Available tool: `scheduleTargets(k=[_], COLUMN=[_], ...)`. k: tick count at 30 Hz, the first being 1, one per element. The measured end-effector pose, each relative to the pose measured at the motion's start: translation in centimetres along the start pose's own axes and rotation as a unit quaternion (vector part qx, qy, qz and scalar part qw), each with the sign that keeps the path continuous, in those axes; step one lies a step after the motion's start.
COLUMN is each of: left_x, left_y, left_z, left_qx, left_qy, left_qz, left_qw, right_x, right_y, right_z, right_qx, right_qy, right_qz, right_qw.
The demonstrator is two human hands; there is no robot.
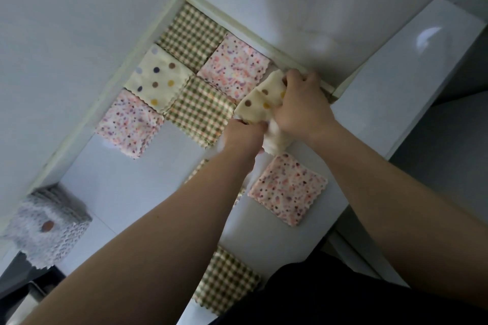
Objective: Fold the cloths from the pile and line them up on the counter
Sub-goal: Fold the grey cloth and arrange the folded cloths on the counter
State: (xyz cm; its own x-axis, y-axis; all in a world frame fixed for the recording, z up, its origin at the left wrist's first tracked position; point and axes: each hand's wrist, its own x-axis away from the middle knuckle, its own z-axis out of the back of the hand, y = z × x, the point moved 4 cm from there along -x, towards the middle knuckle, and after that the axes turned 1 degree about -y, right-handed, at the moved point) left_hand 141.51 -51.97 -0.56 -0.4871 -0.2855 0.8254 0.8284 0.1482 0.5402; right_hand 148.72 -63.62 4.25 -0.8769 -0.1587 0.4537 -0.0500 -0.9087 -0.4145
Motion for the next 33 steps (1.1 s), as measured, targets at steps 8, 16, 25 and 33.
scheduleTargets(k=[8, 16, 25, 33], left_x=[1.3, 4.2, 3.0, 0.1], left_y=[-0.7, 0.4, 1.7, 2.4], left_z=[1.7, 4.6, 10.3, 16.4], left_qx=[0.082, 0.345, 0.306, 0.32], left_qy=[-0.043, -0.256, -0.062, 0.113], left_qz=[0.051, 0.012, -0.047, -0.024], left_qw=[0.994, 0.903, 0.949, 0.94], right_x=[0.7, 3.0, 0.2, -4.9], right_y=[-1.7, -5.0, -7.7, -13.7], right_z=[3.1, 4.5, 1.5, -3.7], right_qx=[-0.127, -0.309, -0.272, -0.293], right_qy=[-0.091, -0.144, -0.11, -0.088], right_qz=[0.027, 0.083, 0.097, 0.157], right_qw=[0.987, 0.936, 0.951, 0.939])
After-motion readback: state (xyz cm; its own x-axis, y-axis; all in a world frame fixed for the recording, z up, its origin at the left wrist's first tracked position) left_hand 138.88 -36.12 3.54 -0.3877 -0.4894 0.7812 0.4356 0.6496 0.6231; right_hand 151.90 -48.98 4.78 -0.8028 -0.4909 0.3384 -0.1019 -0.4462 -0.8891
